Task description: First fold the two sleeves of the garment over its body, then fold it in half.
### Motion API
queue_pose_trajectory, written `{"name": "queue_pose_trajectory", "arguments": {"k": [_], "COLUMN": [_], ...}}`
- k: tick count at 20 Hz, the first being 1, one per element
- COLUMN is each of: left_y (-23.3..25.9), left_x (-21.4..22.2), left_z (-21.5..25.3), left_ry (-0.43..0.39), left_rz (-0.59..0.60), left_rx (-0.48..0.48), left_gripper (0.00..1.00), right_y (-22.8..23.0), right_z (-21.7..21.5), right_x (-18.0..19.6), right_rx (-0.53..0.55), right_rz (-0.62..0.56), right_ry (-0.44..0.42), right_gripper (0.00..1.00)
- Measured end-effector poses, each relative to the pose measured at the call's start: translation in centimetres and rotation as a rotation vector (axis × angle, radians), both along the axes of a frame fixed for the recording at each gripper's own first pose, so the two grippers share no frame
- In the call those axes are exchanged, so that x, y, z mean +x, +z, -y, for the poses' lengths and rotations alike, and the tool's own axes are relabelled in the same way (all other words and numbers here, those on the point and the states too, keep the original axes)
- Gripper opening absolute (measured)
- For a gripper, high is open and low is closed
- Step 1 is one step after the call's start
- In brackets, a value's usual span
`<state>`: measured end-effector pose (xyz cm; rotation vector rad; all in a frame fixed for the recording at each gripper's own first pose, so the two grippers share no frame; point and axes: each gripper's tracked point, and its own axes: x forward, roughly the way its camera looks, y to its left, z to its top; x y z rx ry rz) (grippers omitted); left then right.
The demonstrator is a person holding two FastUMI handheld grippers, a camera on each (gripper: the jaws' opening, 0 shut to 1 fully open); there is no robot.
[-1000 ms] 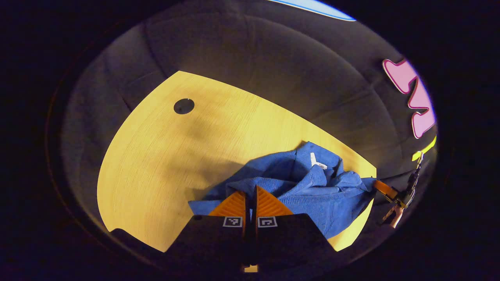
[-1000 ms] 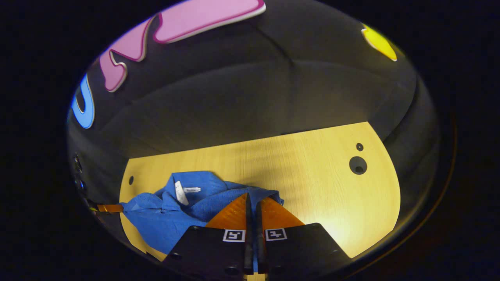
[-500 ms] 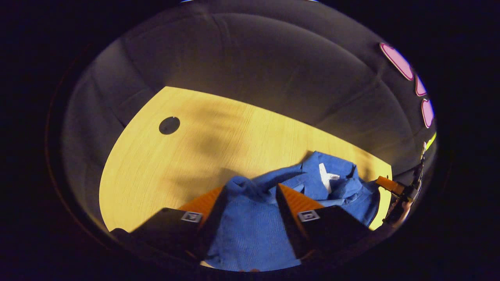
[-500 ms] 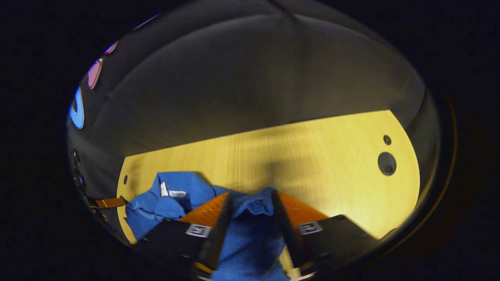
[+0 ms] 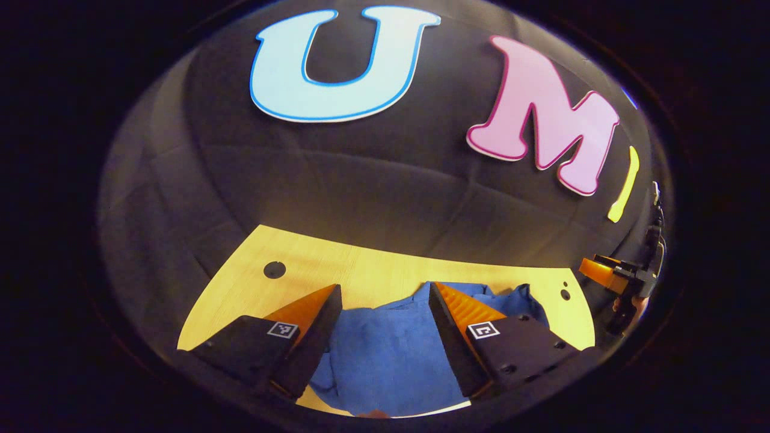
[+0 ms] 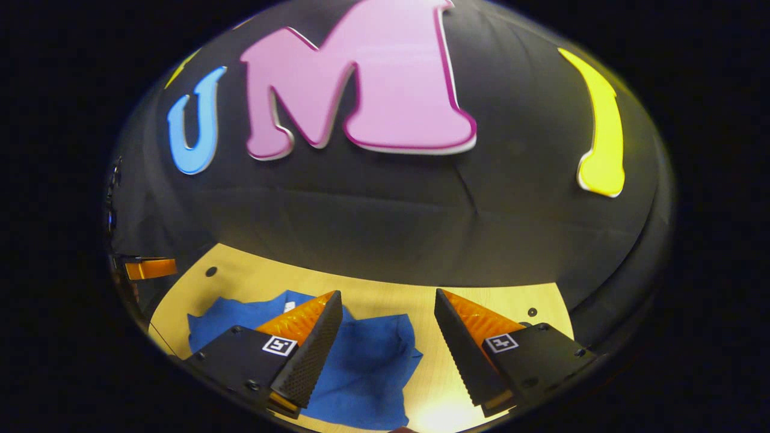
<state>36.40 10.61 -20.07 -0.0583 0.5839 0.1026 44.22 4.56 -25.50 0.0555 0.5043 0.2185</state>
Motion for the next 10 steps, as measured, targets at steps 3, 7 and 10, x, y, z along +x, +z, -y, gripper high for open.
{"name": "queue_pose_trajectory", "arguments": {"k": [3,7,10], "left_y": [5.8,12.3,15.5], "left_x": [-3.7,-10.9,-17.0], "left_z": [3.1,6.2,7.2], "left_ry": [-0.027,-0.103,-0.128], "left_rz": [0.144,0.295,0.361], "left_rx": [-0.006,-0.035,-0.028], "left_gripper": [0.85,0.84,0.84], "right_y": [5.4,12.0,16.7], "right_z": [-1.5,-3.7,-5.9], "right_x": [-6.1,-16.0,-23.7], "right_rx": [0.012,-0.03,-0.04], "right_rz": [0.091,0.232,0.313], "right_ry": [-0.016,-0.004,0.011], "right_gripper": [0.97,0.97,0.97]}}
